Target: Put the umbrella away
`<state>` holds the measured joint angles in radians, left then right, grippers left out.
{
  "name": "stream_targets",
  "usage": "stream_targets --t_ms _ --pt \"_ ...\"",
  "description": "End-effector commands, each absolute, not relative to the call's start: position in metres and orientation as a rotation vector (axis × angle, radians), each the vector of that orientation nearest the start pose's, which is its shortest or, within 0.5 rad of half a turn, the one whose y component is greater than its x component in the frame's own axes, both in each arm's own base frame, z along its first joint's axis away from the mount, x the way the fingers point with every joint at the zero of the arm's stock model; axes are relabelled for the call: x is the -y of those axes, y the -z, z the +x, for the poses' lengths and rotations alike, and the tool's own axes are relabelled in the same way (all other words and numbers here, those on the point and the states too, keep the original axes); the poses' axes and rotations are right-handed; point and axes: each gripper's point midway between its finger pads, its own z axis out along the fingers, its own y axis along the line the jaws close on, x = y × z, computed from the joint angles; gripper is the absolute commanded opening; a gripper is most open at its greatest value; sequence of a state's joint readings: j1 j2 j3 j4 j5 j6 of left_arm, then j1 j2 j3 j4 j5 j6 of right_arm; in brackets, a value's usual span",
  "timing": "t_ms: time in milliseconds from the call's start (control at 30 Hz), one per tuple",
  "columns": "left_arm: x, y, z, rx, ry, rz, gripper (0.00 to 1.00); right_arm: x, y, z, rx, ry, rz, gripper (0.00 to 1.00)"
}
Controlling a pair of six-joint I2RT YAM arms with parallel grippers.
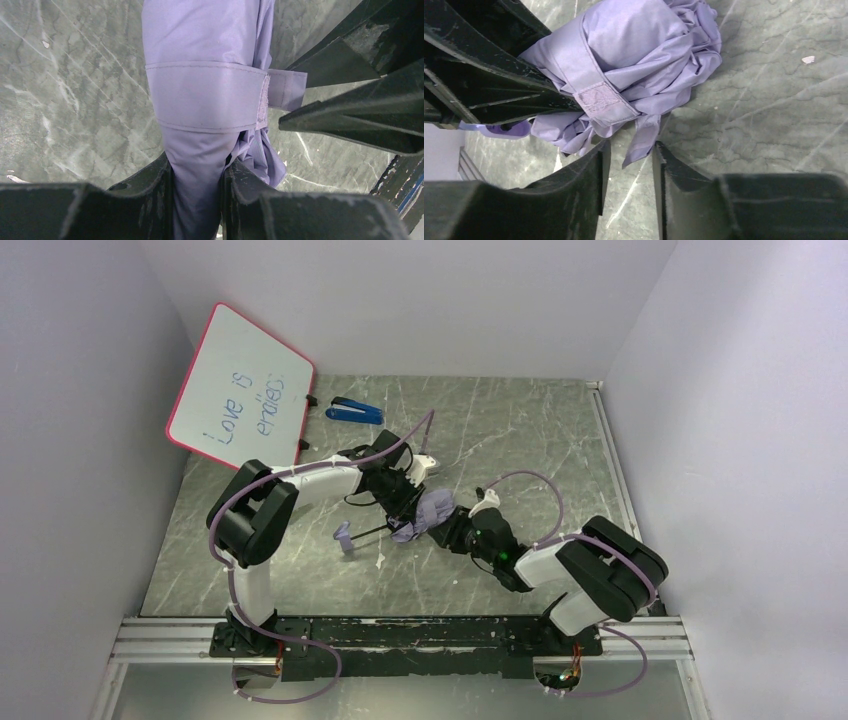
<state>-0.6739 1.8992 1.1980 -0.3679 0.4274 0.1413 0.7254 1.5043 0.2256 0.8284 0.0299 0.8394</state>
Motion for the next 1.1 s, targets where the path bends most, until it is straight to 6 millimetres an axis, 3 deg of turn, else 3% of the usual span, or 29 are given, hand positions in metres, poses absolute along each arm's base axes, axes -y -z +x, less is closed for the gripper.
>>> stream_targets --t_ms 0,433,633,1067 --pt "0.277 0.0 0.278 -2.531 0.548 1.186 0.05 -0.238 -0.018 0.246 -2.179 -0.859 0.198 0.37" --pt "0.275 0.002 0.277 -2.535 0.536 1.187 0.05 -0.241 -0.02 0.254 -2.165 -0.859 0.216 0.24" --pt "0.274 0.003 0.278 -2.534 0.529 1.186 0.05 -0.241 -0.02 0.25 -2.165 -0.868 0.195 0.01" --pt "0.274 0.002 0.285 -2.529 0.499 1.128 0.05 -0.234 -0.024 0.222 -2.183 -0.941 0.149 0.0"
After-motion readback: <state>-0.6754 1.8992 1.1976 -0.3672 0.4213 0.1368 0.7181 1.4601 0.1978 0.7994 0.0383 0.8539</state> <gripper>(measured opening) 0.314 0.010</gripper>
